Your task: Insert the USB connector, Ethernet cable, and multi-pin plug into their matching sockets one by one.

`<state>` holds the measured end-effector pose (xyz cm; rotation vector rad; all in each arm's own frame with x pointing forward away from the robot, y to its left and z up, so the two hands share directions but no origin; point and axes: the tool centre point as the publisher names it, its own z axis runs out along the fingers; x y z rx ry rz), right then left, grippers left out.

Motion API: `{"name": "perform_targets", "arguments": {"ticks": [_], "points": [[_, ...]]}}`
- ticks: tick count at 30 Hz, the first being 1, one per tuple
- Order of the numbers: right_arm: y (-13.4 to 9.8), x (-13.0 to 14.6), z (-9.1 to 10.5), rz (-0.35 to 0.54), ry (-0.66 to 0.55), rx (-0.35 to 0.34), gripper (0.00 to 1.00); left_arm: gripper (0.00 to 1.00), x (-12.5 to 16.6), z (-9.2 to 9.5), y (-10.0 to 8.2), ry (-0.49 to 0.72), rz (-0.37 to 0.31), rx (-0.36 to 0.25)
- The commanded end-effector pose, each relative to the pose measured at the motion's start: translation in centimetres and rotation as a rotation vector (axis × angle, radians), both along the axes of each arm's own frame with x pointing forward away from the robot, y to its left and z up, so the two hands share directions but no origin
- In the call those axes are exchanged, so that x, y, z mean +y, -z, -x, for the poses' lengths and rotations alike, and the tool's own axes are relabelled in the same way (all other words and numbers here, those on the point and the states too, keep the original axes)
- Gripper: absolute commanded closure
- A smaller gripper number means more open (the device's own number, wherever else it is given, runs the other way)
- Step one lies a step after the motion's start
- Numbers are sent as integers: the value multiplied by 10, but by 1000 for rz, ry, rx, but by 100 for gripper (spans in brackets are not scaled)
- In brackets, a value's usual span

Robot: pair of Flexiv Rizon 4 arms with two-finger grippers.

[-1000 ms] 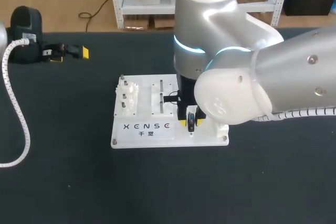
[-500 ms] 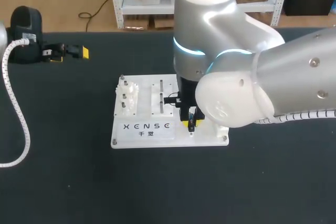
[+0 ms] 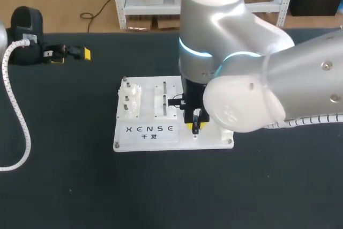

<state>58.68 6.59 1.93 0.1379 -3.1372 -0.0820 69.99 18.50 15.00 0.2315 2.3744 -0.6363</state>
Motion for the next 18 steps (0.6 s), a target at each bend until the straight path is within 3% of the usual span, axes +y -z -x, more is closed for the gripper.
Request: {"name": "perform_targets", "arguments": {"ticks": [1, 18], "points": [[-7, -2, 4, -8, 2, -12, 96, 0, 0, 0, 0, 0, 0, 0], [-31, -10, 6, -43, 20, -31, 100, 0, 0, 0, 0, 0, 0, 0]]}}
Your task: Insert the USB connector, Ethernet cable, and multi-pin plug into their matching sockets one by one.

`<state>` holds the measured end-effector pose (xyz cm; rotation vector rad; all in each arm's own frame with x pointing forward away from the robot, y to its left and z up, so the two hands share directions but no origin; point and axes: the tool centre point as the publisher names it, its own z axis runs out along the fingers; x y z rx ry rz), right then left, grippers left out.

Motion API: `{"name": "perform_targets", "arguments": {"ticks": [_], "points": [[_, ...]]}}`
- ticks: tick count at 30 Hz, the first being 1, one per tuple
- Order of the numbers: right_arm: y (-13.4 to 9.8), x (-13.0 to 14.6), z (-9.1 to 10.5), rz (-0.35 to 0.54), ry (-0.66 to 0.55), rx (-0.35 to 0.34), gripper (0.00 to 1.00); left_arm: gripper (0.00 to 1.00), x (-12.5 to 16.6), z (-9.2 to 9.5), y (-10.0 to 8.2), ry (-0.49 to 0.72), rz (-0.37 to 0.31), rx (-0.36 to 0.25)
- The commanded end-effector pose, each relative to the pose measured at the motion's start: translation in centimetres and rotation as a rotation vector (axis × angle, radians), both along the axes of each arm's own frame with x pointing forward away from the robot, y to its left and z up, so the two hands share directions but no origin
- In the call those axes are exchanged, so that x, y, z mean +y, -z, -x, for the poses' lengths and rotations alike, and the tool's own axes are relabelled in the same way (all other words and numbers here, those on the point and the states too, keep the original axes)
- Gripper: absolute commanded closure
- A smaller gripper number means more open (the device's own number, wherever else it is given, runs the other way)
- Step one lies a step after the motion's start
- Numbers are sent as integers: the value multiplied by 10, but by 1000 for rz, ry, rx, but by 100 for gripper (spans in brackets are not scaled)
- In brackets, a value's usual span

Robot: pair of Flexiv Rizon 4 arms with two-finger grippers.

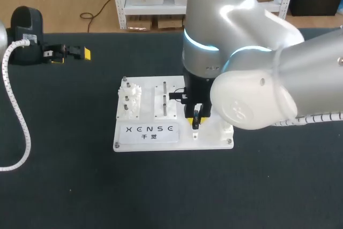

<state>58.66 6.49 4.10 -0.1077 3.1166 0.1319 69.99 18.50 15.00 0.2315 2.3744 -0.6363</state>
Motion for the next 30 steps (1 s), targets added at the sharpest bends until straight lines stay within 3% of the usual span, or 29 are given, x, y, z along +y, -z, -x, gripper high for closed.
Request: {"name": "perform_targets", "arguments": {"ticks": [1, 16, 30], "points": [[-11, -10, 7, -12, 0, -14, 100, 0, 0, 0, 0, 0, 0, 0], [-34, -48, 9, -18, 12, -44, 100, 0, 0, 0, 0, 0, 0, 0], [-34, -73, 5, -6, 44, -39, 100, 0, 0, 0, 0, 0, 0, 0]]}}
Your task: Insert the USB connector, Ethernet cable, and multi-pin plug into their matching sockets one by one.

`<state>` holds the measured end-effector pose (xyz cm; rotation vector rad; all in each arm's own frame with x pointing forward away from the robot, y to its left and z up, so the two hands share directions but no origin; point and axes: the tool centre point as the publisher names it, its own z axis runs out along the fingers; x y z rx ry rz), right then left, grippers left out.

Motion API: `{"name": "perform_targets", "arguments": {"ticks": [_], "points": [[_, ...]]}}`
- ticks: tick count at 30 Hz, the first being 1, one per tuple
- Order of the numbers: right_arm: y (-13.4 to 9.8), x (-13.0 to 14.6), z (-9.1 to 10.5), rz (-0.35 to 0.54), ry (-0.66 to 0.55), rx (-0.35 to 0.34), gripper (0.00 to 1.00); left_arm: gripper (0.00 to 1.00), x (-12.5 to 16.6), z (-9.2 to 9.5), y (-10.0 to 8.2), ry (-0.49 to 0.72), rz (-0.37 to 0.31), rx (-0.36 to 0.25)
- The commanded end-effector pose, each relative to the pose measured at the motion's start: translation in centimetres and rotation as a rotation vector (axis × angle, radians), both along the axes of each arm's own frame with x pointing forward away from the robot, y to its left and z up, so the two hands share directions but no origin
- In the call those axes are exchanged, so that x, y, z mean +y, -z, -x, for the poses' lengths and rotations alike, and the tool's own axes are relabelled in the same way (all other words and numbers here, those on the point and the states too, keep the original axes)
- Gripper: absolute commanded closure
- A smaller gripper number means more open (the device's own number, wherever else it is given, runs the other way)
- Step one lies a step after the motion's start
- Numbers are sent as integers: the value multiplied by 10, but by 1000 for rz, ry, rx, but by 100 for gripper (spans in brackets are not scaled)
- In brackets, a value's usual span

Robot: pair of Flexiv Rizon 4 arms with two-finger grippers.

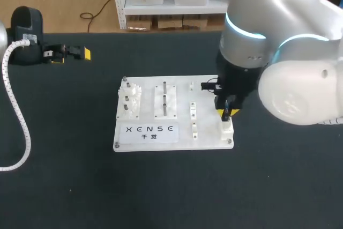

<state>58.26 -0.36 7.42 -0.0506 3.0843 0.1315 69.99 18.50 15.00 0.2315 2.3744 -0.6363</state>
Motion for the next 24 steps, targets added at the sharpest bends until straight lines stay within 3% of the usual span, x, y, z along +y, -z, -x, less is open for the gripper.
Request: {"name": "perform_targets", "arguments": {"ticks": [1, 24], "points": [[-1, -5, 1, -4, 7, -8, 100, 0, 0, 0, 0, 0, 0, 0], [4, -9, -4, 9, 19, -6, 100, 0, 0, 0, 0, 0, 0, 0]]}}
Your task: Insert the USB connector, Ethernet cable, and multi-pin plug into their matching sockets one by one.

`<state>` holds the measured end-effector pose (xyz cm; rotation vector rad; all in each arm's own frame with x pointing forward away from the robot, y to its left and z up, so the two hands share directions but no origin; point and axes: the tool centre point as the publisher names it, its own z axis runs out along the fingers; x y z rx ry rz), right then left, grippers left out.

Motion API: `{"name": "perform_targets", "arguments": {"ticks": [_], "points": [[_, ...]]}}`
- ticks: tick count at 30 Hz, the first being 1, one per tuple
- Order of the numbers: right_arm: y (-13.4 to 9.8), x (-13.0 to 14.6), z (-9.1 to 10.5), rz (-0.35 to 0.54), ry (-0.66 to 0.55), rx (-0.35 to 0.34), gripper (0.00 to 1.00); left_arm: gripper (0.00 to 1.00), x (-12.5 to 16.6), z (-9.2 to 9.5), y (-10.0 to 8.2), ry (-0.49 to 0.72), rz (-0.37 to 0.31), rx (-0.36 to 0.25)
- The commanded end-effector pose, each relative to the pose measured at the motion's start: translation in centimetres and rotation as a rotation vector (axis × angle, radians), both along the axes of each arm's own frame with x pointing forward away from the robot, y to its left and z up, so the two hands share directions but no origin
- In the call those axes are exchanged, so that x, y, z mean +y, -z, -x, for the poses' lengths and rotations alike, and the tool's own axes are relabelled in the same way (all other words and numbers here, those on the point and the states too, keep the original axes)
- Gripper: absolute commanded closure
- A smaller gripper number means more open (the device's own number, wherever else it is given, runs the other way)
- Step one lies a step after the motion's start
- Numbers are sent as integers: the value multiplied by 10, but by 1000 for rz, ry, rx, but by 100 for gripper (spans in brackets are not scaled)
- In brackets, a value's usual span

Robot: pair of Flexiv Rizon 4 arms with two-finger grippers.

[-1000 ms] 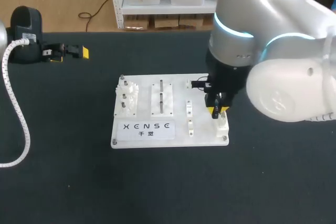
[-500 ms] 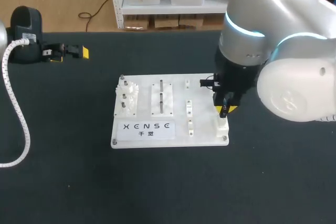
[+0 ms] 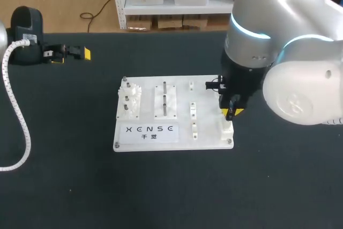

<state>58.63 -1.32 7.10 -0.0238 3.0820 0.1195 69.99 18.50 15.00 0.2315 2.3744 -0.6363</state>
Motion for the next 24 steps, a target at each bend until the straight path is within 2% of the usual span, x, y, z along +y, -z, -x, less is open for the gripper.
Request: {"name": "perform_targets", "arguments": {"ticks": [1, 24], "points": [[1, 1, 0, 2, 1, -4, 100, 0, 0, 0, 0, 0, 0, 0], [4, 0, 0, 9, 6, -2, 100, 0, 0, 0, 0, 0, 0, 0]]}}
